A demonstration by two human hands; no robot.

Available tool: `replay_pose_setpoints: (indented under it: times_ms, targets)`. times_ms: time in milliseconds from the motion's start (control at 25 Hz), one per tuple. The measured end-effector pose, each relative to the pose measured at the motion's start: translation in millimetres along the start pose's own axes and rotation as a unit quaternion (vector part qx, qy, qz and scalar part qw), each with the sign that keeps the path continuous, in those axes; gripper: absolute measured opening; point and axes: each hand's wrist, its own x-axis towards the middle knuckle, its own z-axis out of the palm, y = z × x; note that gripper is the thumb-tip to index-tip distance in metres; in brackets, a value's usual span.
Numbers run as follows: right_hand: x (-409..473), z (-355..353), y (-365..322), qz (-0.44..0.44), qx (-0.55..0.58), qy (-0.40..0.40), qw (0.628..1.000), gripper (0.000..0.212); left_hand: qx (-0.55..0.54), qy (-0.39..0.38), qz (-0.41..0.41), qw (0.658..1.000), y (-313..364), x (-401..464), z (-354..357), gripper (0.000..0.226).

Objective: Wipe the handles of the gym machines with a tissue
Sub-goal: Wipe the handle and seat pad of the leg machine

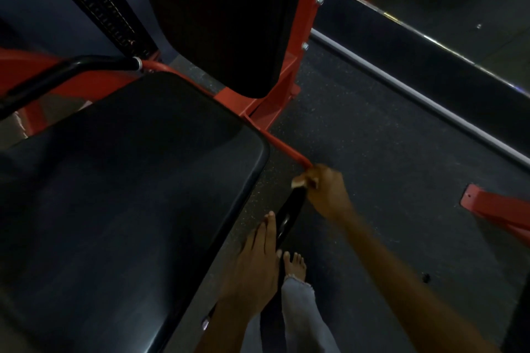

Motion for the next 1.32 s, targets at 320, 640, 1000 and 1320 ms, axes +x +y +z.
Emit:
replay_pose_setpoints:
  times_ms: [320, 640, 1000, 1320]
  targets:
    - [75, 30, 6, -0.007, -0.289, -0.272, 0.918, 0.022, -0.011, 0.003, 0.015, 1.000, -2, -1, -1, 0.067]
    - [81, 9, -37, -0.043, -0.198, -0.490, 0.848, 0.014, 0.009, 0.005, 0.054, 0.999, -3, -4, -1, 0.068]
    - [73, 20, -9, -0.048, -0.263, -0.336, 0.903, 0.018, 0.022, 0.009, 0.056, 0.998, -7, -1, 7, 0.062]
    - [33, -7, 34, 0.044, 0.023, -0.045, 0.998, 0.017, 0.009, 0.001, 0.035, 0.999, -2, 1, 4, 0.065]
